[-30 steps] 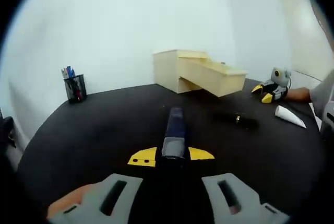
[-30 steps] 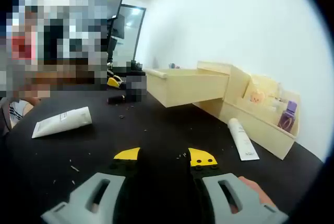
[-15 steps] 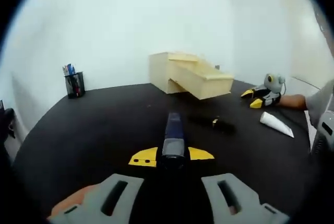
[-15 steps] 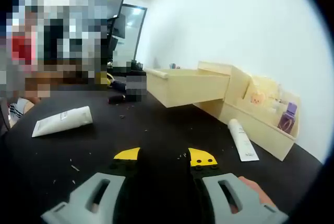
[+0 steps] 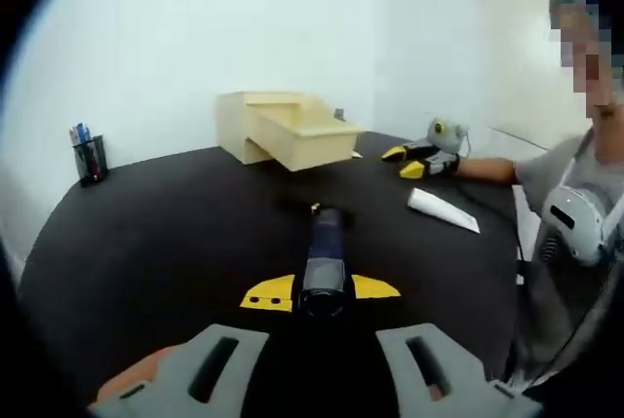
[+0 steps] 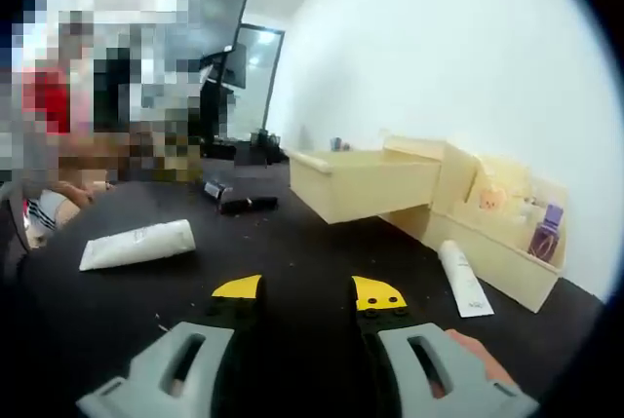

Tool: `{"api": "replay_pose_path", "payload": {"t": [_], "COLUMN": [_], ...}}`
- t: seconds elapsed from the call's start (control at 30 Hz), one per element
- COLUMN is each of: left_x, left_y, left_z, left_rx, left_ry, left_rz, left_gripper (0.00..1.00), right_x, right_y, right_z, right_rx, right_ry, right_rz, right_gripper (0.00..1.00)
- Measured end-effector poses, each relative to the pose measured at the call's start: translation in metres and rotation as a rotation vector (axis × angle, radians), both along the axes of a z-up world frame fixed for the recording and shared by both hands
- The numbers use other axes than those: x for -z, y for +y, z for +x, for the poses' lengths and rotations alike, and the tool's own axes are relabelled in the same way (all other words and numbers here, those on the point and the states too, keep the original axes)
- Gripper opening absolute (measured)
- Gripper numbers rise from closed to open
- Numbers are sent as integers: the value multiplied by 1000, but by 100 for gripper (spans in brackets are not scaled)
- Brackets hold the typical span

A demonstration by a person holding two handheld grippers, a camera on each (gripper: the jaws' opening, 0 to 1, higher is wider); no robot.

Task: Open the drawer, pick up the cosmetic bottles from the table one by one, place them into the drawer, release the gripper, close the drawer, and move the gripper away

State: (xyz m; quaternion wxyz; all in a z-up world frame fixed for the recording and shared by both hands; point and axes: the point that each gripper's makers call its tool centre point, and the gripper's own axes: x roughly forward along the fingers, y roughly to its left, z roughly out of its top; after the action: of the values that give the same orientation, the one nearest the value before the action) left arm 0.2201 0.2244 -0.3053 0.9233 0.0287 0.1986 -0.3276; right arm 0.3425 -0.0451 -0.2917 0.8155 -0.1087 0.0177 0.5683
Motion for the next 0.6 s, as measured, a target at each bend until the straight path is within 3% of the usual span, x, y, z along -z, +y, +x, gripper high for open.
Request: {"api": "replay_pose_path", "payload": {"t": [0.13,0.27,0.47,0.6], "left_x": [4,7,11,14], "left_y": [-5,-11,-13,-13], "left_z": [-8,-18,-20,-23], "left_rx": [63,146,188,203], "left_ry": [20,67,88,106], "left_rz": [-7,-16,-3,21], "left_gripper": [14,14,14,14], "right_x": [-15,-39,-42,-38], "right_y": [16,43,89,115], "right_z": [-36,-74,-123,-133], "right_rx": [-172,-326,-530,-596], "right_ry": [103,71,33,34], "right_rz": [34,8,-158,-261], "right_gripper": [30,31,30,28]}}
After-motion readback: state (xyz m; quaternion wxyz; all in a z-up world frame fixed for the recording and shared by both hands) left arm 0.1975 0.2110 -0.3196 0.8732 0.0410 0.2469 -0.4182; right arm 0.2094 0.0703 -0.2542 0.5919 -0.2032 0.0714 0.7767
